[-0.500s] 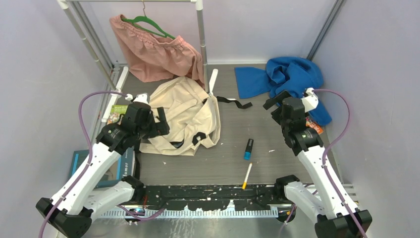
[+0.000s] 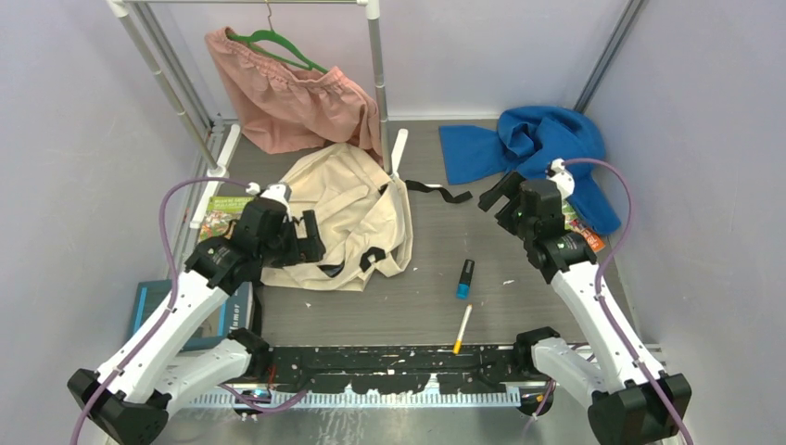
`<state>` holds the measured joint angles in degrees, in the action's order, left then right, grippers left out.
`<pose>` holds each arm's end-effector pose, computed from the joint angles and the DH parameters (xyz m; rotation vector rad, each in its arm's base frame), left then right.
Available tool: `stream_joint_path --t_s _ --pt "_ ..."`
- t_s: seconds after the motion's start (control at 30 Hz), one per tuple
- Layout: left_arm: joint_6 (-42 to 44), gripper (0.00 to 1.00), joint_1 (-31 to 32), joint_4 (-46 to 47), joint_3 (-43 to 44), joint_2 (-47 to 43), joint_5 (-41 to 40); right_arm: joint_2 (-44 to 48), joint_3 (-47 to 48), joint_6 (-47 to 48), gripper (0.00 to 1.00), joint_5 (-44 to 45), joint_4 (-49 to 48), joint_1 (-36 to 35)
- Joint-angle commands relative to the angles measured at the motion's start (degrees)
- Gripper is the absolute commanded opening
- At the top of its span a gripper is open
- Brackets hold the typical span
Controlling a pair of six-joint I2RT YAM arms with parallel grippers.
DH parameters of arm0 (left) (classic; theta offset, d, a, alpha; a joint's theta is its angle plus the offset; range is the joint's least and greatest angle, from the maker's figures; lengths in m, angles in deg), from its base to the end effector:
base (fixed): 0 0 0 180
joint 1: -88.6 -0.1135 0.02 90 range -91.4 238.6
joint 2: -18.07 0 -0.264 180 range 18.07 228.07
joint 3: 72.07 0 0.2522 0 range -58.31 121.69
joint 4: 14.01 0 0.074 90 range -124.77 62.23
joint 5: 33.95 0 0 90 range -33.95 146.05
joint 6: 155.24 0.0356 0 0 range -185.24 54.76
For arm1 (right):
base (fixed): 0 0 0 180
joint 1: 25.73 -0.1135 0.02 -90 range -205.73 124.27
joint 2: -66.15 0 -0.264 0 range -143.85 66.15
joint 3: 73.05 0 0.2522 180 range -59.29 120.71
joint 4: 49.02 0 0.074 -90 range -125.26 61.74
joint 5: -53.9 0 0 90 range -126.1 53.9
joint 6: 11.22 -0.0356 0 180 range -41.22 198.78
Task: Pack the student bag
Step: Adjust the student bag at the center of the board.
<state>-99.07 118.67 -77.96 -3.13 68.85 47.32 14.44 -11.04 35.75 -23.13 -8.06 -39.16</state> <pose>0.1488 -0.0799 0.3184 -0.1522 2.3827 -0.3583 0.1945 0.0382 0.3104 0.6700 2.0018 0.3567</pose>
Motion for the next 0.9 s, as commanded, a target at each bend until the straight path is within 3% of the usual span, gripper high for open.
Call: stream_joint_path --t_s 0.0,0.17,0.27,0.4,0.53,0.67,0.8,0.87 --pt "-1.26 1.00 4.51 4.01 -1.77 1.10 2.40 -2.07 2.15 0.67 1.00 -5.39 -1.01 -0.12" --pt "-5.98 1.00 11.73 8.04 -4.15 3.31 3.19 -5.20 0.58 -1.58 1.00 -14.35 -5.42 -2.02" --pt "-7.79 1.00 12.12 11.40 -6.11 4.57 5.87 -8.72 1.06 -2.23 1.00 -12.04 -8.08 -11.81" --pt "-8.01 0.99 12.04 9.77 -4.81 5.14 0.97 -16.90 5.30 -2.84 1.00 -8.89 -10.87 -25.01" --pt "-7.52 0.98 9.78 4.87 -1.11 6.02 -1.73 -24.62 5.43 -4.46 1.00 -7.65 -15.01 -28.58" --pt "-7.70 0.97 2.25 5.75 -1.75 4.24 5.70 -30.92 5.01 -5.59 0.99 -9.53 -20.91 -28.66" --pt "-7.92 0.96 -1.15 6.41 -3.13 2.58 7.29 -36.81 5.15 -7.22 0.88 -11.17 -26.13 -28.64" --pt "-7.88 0.95 -1.24 6.09 -3.08 2.64 7.15 -38.55 5.35 -7.66 0.71 -12.07 -26.92 -28.63"
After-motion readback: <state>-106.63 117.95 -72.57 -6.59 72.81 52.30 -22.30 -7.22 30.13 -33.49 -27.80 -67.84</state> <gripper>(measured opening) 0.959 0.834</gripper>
